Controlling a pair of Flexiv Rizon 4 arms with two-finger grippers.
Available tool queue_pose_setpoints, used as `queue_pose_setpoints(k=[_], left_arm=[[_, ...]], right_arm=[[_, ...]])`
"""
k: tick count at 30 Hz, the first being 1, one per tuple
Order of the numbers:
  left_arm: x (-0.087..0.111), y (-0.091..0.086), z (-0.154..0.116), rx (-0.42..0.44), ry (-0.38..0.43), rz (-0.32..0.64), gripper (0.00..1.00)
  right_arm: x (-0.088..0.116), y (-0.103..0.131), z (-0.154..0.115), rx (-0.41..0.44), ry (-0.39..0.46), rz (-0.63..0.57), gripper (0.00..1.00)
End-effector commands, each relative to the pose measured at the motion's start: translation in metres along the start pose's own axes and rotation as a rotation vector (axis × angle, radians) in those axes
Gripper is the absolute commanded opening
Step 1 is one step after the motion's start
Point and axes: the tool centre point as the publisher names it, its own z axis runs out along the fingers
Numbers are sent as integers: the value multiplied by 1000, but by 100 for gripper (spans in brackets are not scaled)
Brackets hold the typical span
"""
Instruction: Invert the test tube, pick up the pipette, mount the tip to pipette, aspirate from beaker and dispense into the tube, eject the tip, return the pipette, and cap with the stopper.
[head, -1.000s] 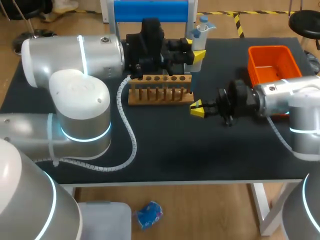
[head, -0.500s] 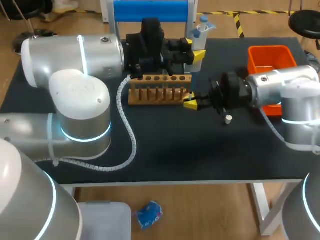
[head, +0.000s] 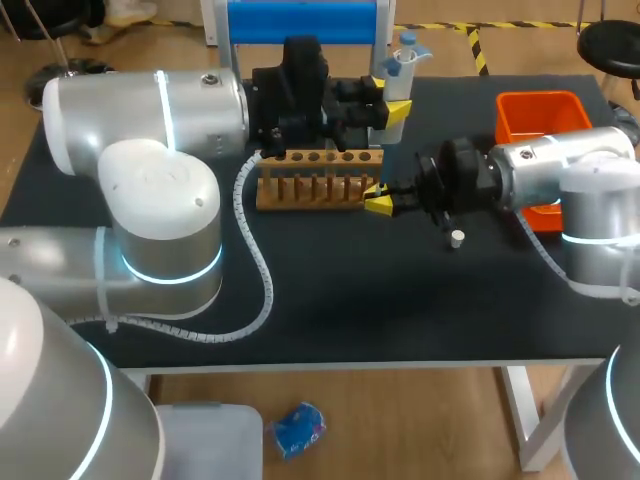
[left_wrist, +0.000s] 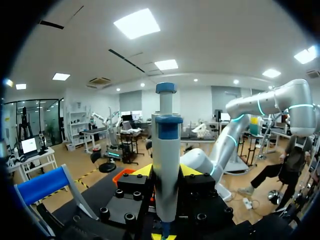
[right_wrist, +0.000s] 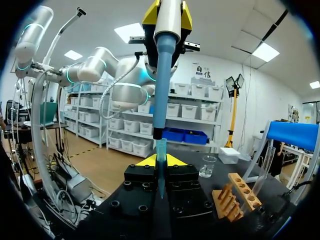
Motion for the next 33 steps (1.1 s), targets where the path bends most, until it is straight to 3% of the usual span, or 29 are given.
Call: queue_pose_setpoints(k=[1, 33], left_arm=[[0, 0, 1, 1, 0, -1, 0], [0, 0, 1, 1, 0, -1, 0]], right_arm=[[1, 2, -1, 2, 1, -3, 0], [10, 1, -4, 5, -4, -3, 0]])
